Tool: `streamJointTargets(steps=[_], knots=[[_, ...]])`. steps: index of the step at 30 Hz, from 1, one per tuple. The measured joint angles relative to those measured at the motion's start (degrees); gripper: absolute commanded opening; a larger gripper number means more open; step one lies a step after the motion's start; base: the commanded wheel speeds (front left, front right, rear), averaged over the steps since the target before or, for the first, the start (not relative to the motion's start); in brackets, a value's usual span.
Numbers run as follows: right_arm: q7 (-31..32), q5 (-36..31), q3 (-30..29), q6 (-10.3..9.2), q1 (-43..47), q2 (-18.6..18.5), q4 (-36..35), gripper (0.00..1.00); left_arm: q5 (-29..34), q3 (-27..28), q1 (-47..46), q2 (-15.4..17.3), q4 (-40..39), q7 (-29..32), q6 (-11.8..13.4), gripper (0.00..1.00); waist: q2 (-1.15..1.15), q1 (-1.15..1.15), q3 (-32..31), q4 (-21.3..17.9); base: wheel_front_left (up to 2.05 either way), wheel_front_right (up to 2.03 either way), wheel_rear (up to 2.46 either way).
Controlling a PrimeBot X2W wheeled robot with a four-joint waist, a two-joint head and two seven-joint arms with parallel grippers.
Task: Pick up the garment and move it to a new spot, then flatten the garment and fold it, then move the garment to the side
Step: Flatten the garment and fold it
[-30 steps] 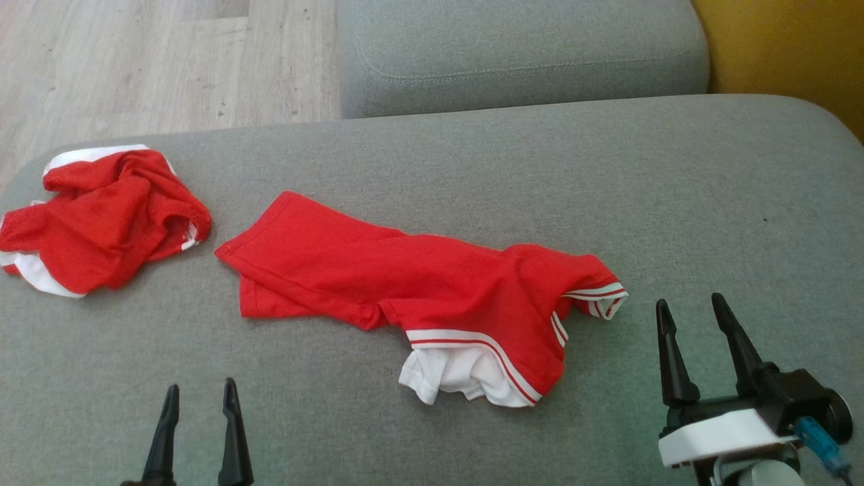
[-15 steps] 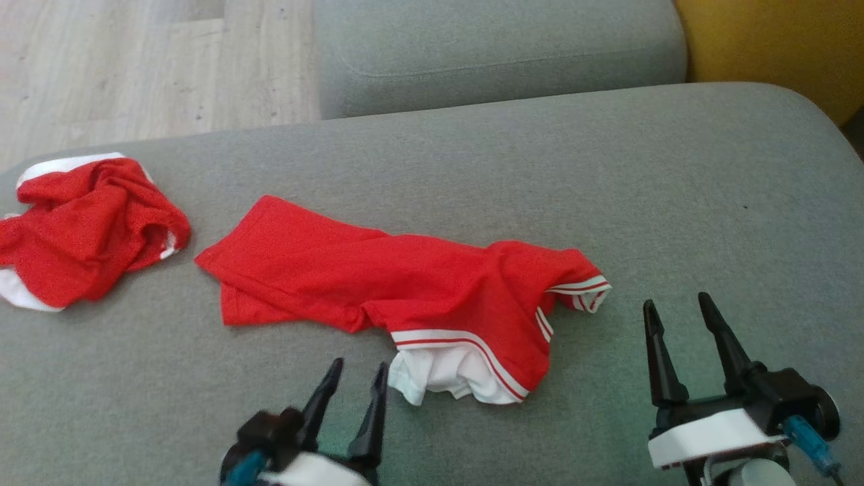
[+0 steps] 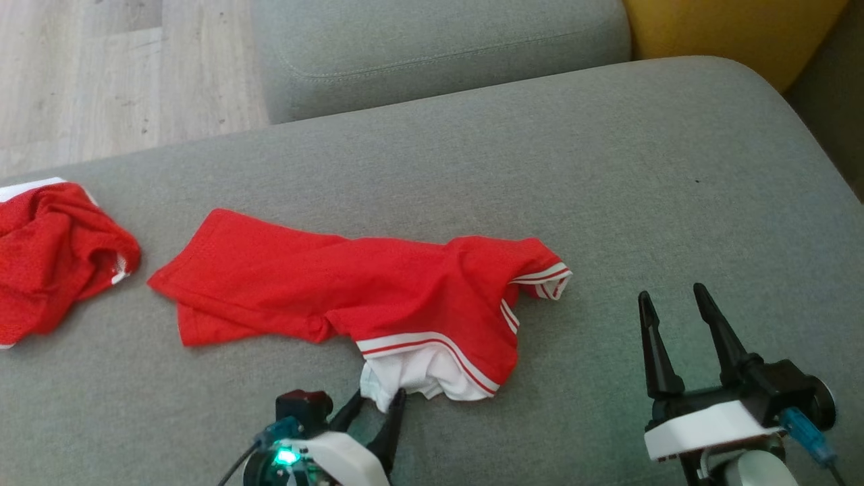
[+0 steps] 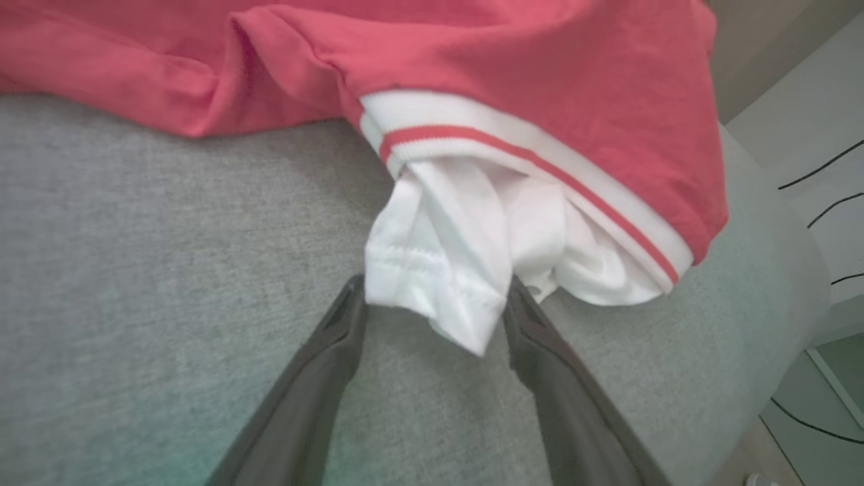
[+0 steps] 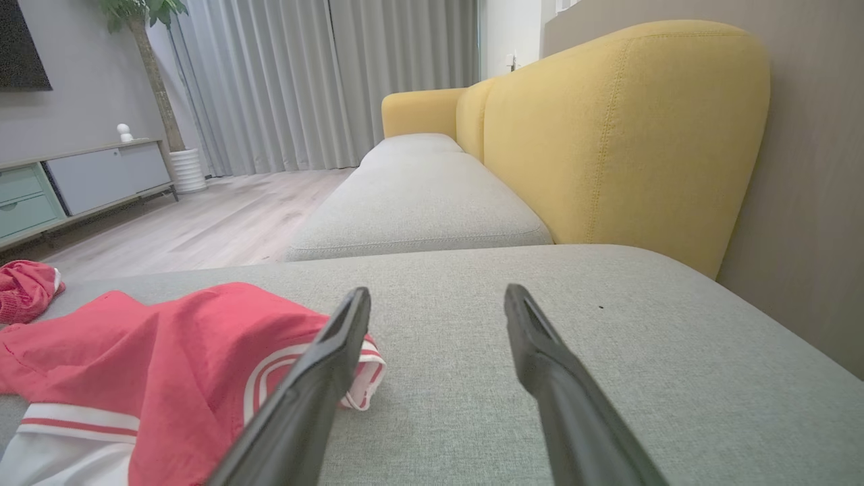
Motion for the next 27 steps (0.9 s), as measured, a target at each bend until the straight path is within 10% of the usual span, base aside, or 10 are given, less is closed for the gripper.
streamJointTargets(steps=[2,13,20,27], knots=[[0.0,0.0,0.0,0.0,0.0,0.0,0.0,1.0,-1.4,-1.1,-0.8,0.0,0.4,-0.8,-0.7,0.0,0.0,0.0,0.1,-0.3,0.0,0.0,0.0],[0.0,0.0,-0.2,0.0,0.0,0.0,0.0,1.0,-7.4,-3.5,-5.8,0.0,-3.9,-5.3,-1.9,0.0,0.0,0.0,0.2,-0.1,0.0,0.0,0.0],[0.0,0.0,-0.3,0.0,0.0,0.0,0.0,1.0,-15.0,-0.9,-10.5,0.0,-22.5,-3.3,-1.8,0.0,0.0,0.0,-0.6,0.4,0.0,0.0,0.0],[0.0,0.9,-0.4,0.0,0.0,0.0,-0.1,1.0,-21.4,5.3,-10.7,2.3,-44.3,2.3,3.8,0.0,0.0,0.0,-1.3,0.2,0.0,0.0,0.0]])
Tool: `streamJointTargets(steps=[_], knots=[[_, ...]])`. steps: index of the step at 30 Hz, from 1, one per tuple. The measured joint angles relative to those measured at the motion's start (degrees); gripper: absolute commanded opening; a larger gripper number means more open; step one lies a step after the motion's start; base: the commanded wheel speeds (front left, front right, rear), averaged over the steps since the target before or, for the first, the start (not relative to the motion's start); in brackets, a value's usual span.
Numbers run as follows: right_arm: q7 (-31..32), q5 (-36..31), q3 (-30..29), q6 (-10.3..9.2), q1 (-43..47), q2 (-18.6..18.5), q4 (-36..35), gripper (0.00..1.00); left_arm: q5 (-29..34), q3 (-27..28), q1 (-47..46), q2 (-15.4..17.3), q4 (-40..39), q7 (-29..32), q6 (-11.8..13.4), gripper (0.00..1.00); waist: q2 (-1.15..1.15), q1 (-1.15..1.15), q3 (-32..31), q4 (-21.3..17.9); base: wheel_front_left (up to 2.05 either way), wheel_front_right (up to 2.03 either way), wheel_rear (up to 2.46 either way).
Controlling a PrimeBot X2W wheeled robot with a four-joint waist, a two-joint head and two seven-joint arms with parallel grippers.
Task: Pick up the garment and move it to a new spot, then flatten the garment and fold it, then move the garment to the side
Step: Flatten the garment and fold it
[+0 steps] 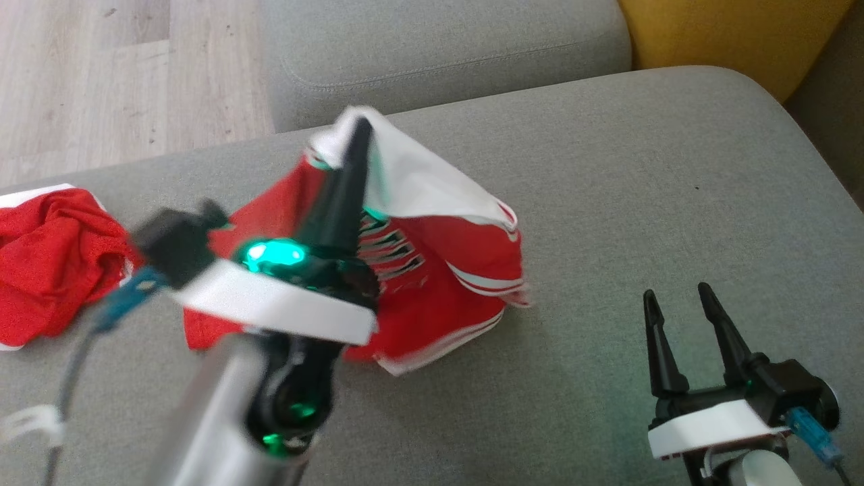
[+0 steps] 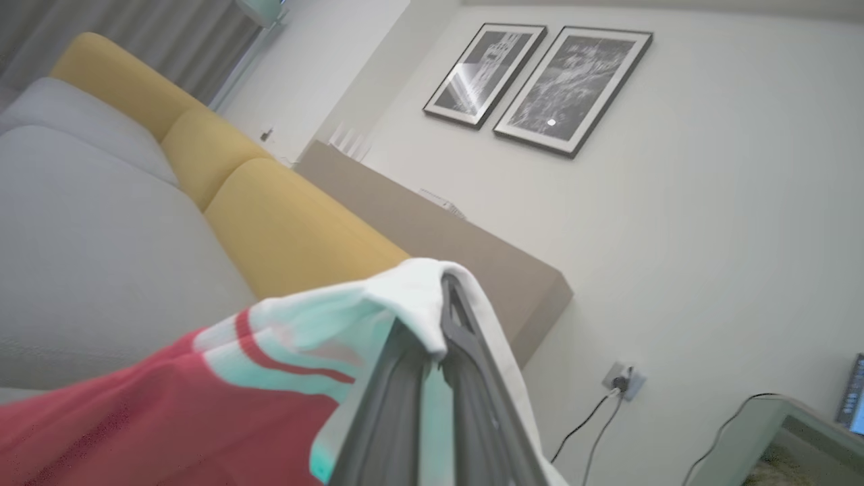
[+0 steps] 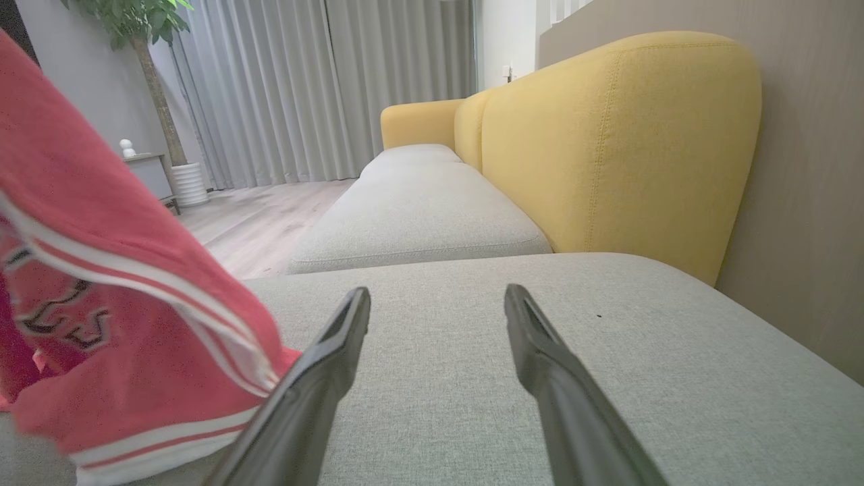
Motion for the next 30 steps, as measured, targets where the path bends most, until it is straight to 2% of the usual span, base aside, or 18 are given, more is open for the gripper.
streamJointTargets(steps=[6,7,12,15,21,25,30], knots=[[0.0,0.0,-1.0,0.0,0.0,0.0,-0.3,1.0,-5.0,3.3,5.4,2.0,-18.2,3.8,4.7,0.0,0.0,0.0,0.1,0.7,0.0,0.0,0.0],[0.0,0.0,-1.0,0.0,0.0,0.0,-0.3,1.0,-5.0,3.3,5.4,2.0,-18.2,3.8,4.7,0.0,0.0,0.0,0.1,0.7,0.0,0.0,0.0],[0.0,0.4,-1.1,0.0,0.0,0.0,-0.5,1.0,-7.9,4.9,8.2,2.8,-29.0,6.1,8.1,0.0,0.0,0.0,1.0,1.6,0.0,0.0,0.0],[0.0,1.0,-0.6,0.0,-0.2,0.0,-0.6,1.0,-8.3,6.2,7.6,3.5,-30.9,7.7,9.4,0.0,0.0,0.0,1.9,1.9,0.0,0.0,0.0],[0.0,2.8,1.8,0.0,-4.0,0.0,-0.7,1.0,-10.2,7.0,0.9,6.1,-23.6,12.9,10.0,0.0,0.0,0.0,4.1,0.2,0.0,0.0,0.0],[0.0,4.3,3.2,0.0,-6.1,0.0,-0.8,1.0,-8.3,8.8,-4.9,9.9,-12.5,15.4,9.6,0.0,0.0,0.0,5.6,-2.5,0.0,0.0,0.0],[0.0,6.5,5.0,0.0,-7.8,0.0,-1.0,1.0,-2.6,10.8,-13.5,14.7,3.1,15.7,9.0,0.0,0.0,0.0,8.2,-7.3,0.0,0.0,0.0]])
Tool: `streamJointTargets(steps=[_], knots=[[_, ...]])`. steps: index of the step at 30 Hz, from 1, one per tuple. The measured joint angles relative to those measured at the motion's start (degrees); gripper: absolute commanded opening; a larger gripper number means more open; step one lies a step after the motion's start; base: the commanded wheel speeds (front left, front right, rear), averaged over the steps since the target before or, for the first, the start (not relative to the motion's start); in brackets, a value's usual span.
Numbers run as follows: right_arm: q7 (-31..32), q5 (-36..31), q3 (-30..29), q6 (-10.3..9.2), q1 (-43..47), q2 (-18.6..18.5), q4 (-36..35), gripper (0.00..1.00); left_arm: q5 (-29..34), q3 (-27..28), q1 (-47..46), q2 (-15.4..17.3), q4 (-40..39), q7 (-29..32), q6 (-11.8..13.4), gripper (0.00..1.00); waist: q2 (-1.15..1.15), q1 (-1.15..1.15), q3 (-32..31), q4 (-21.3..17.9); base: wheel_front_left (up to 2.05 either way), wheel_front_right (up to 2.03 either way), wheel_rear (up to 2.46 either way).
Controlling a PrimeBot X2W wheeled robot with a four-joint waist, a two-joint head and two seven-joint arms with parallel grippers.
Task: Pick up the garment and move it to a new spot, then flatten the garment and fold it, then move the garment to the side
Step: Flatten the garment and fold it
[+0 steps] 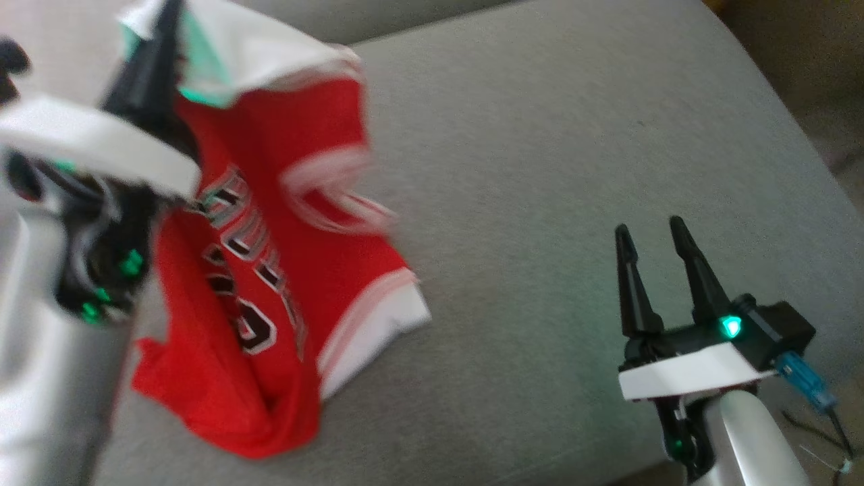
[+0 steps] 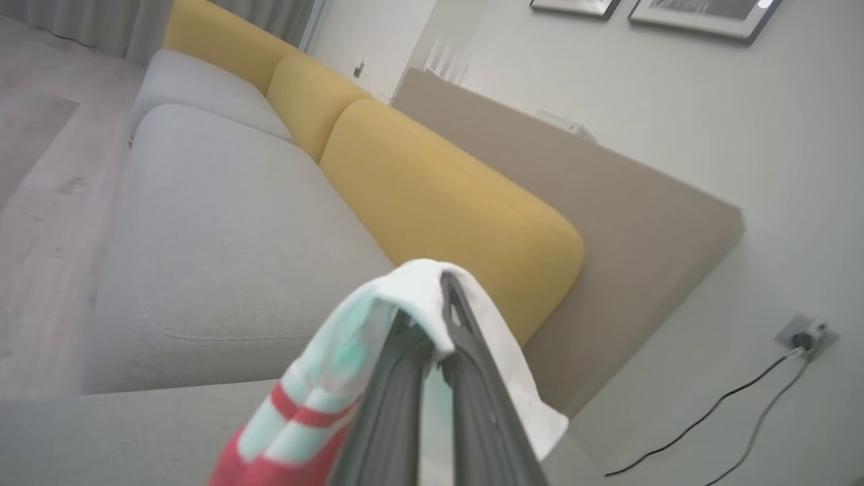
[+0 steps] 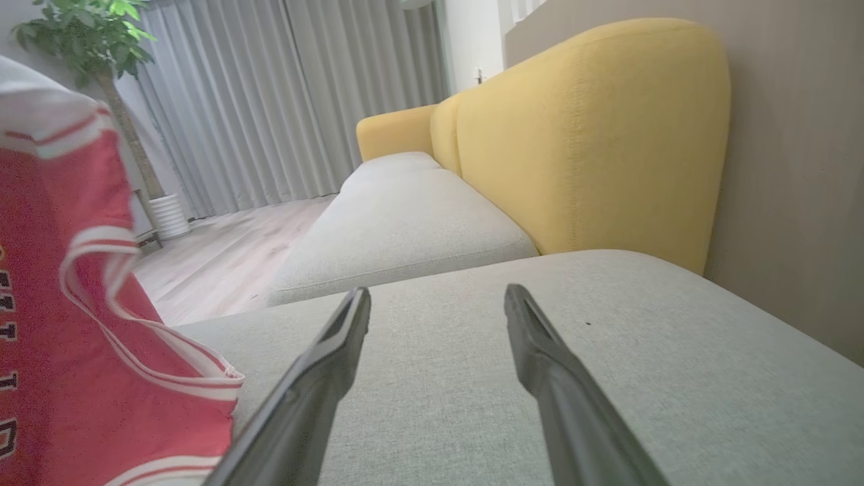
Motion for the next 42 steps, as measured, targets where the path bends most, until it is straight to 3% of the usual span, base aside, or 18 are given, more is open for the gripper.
streamJointTargets(steps=[7,8,16,18,19,26,31,34,42], knots=[[0.0,3.6,3.4,0.0,-2.2,0.0,-0.8,1.0,8.9,-0.7,-10.7,6.0,20.1,-1.0,-2.9,0.0,0.0,0.01,4.6,-7.3,0.0,0.0,0.0],[0.0,4.5,4.3,0.0,-2.7,0.0,-1.1,1.0,10.9,-0.7,-13.3,6.6,24.6,-2.9,-3.0,0.0,0.0,0.01,6.1,-9.2,0.0,0.0,0.0],[0.0,6.4,6.3,0.0,-4.3,0.0,-2.3,1.0,19.7,-1.3,-22.8,9.0,38.6,-13.9,-3.6,0.03,0.0,0.01,11.3,-14.9,0.0,0.0,0.0],[0.0,6.7,6.2,0.0,-4.3,0.0,-2.3,1.0,19.7,-1.5,-22.7,8.8,41.6,-14.7,-3.8,0.57,0.0,0.01,12.0,-15.6,0.0,0.0,0.0],[0.0,6.7,6.1,0.0,-4.3,0.0,-2.3,1.0,19.7,-1.7,-22.5,8.7,42.7,-14.9,-4.3,1.0,0.0,0.01,12.2,-15.7,0.0,0.0,0.0],[0.0,5.6,3.8,0.0,-4.1,0.0,-2.0,1.0,19.4,-2.6,-20.8,7.7,44.4,-15.6,-5.6,1.0,0.0,0.0,10.9,-13.4,0.0,0.0,0.0],[0.0,3.9,1.9,0.0,-3.8,0.0,-1.8,1.0,16.4,-3.6,-14.4,5.0,37.6,-14.6,-5.8,1.0,0.0,-0.01,8.5,-10.0,0.0,0.0,0.0],[0.0,2.9,0.8,0.0,-2.9,0.0,-1.8,1.0,15.4,-5.3,-6.2,3.0,29.6,-13.7,-4.3,1.0,0.0,-0.01,7.0,-7.5,0.0,0.0,0.0],[0.0,0.3,-0.6,0.0,-0.3,0.0,-1.6,1.0,21.5,-13.7,14.7,1.7,13.2,-12.9,5.2,1.0,0.0,-0.02,4.3,-0.8,0.0,0.0,0.0]])
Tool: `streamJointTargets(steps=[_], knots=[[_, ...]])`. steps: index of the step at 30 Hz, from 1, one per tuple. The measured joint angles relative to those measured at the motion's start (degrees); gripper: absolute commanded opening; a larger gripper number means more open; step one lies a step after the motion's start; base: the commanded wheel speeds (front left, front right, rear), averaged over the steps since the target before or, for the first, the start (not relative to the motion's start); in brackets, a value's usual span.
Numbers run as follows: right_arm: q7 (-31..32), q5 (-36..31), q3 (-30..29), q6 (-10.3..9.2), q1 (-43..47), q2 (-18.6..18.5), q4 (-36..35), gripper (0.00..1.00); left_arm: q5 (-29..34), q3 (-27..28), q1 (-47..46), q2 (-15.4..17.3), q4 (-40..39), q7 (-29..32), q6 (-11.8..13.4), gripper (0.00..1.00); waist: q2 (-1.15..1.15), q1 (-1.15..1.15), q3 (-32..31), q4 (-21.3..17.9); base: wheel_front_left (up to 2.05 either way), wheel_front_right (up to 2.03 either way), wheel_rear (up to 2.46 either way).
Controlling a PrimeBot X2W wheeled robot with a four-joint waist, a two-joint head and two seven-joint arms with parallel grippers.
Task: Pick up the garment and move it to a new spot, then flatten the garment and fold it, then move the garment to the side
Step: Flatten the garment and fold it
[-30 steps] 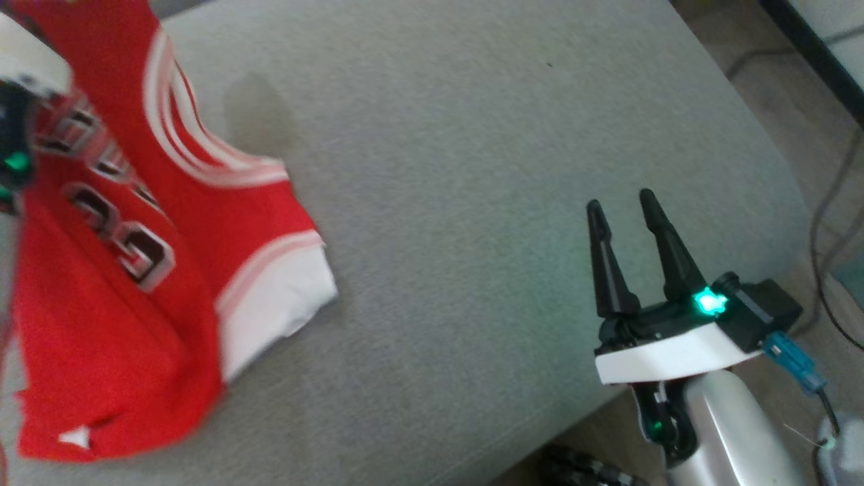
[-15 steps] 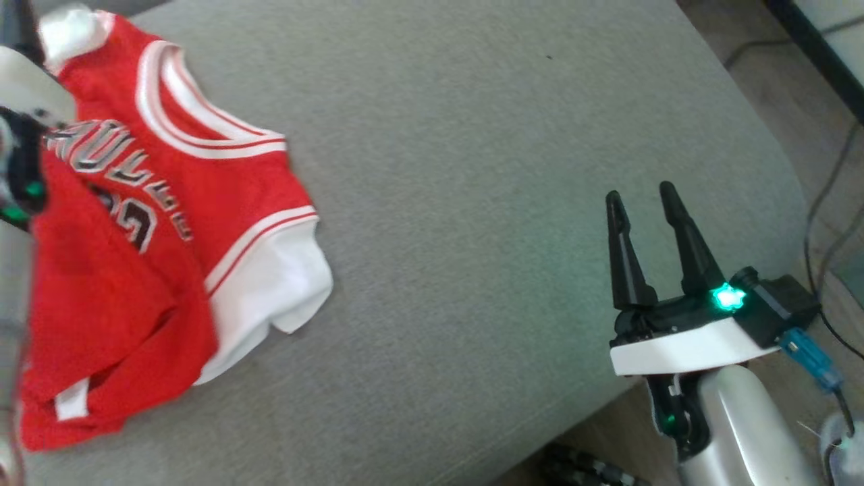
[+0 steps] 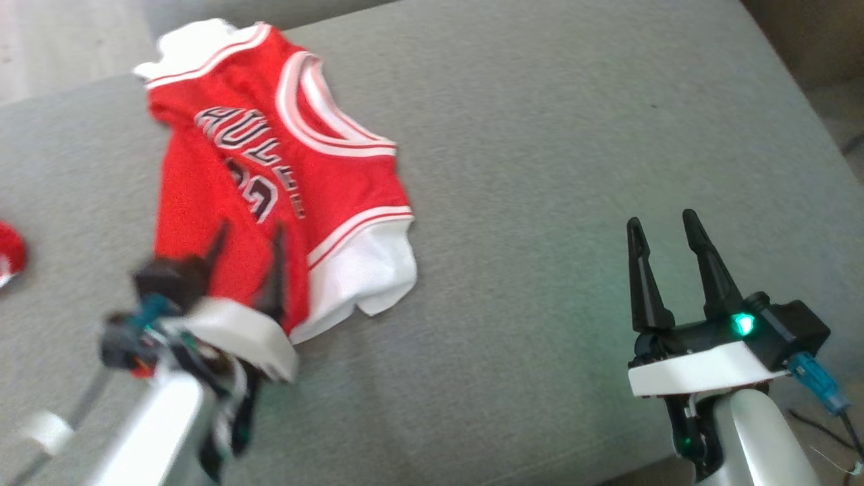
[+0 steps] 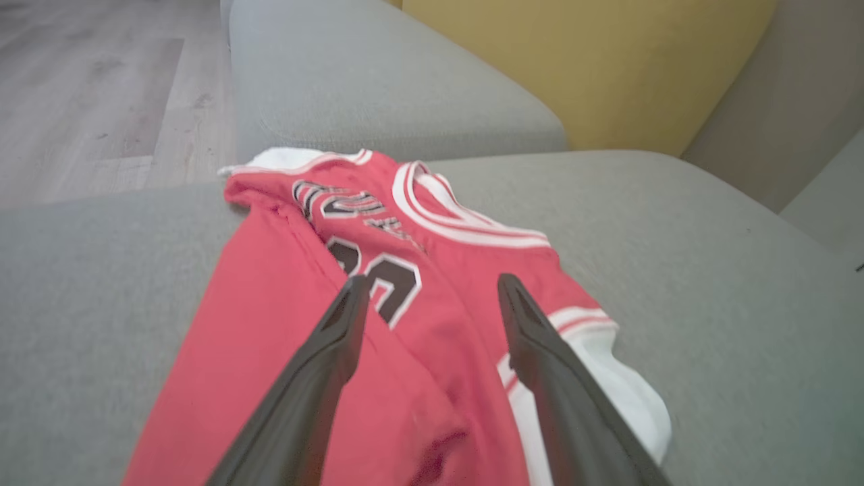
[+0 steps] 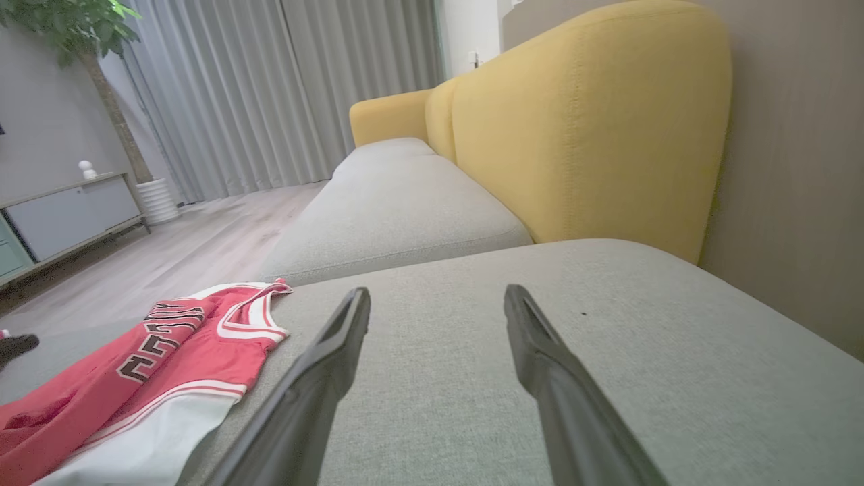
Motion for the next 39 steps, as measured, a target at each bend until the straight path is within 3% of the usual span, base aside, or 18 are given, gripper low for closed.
streamJointTargets(steps=[4,10,22,31,32,33,34,35,37,39], knots=[[0.0,-1.3,-0.1,0.0,0.0,0.0,0.1,1.0,2.1,-4.2,3.0,-1.5,-2.2,1.0,1.4,1.0,0.0,0.0,-0.5,2.4,0.0,0.0,0.0],[0.0,-2.0,-0.1,0.0,0.0,0.0,0.1,1.0,3.1,-6.0,3.4,-2.7,-2.3,1.0,2.4,1.0,0.0,0.01,-0.4,3.6,0.0,0.0,0.0],[0.0,-2.0,0.8,0.0,0.0,0.0,0.2,1.0,4.0,-5.1,0.1,-2.4,3.7,1.0,3.0,1.0,0.0,0.01,0.3,2.2,0.0,0.0,0.0],[0.0,-1.6,0.8,0.0,0.0,0.0,0.3,1.0,3.4,-5.3,-0.4,-0.9,6.3,4.9,2.9,1.0,0.0,0.02,0.0,1.0,0.0,0.0,0.0],[0.0,-1.6,0.8,0.0,0.0,0.0,0.3,1.0,3.4,-5.3,-0.3,-0.7,6.4,5.3,2.9,0.89,0.0,0.02,0.0,1.0,0.0,0.0,0.0],[0.0,-1.5,0.8,0.0,0.0,0.0,0.3,1.0,3.4,-5.3,-0.3,-0.6,6.5,5.8,2.9,0.6,0.0,0.01,-0.1,1.0,0.0,0.0,0.0],[0.0,-1.3,0.8,0.0,0.0,0.0,0.3,1.0,3.3,-5.4,-0.3,-0.4,6.6,6.4,2.9,0.45,0.0,0.01,-0.1,1.0,0.0,0.0,0.0],[0.0,-1.2,0.8,0.0,0.0,0.0,0.3,1.0,2.9,-5.3,-0.3,-0.3,6.6,6.8,2.9,0.39,0.0,0.01,-0.2,1.0,0.0,0.0,0.0],[0.0,-1.2,0.8,0.0,0.0,0.0,0.3,1.0,2.1,-5.4,-0.3,0.0,7.0,7.7,2.8,0.0,0.0,0.01,-0.2,0.9,0.0,0.0,0.0],[0.0,-1.1,0.8,0.0,0.0,0.0,0.3,1.0,1.1,-5.0,-0.3,0.1,7.3,8.0,2.5,0.0,0.0,0.01,-0.2,0.9,0.0,0.0,0.0]])
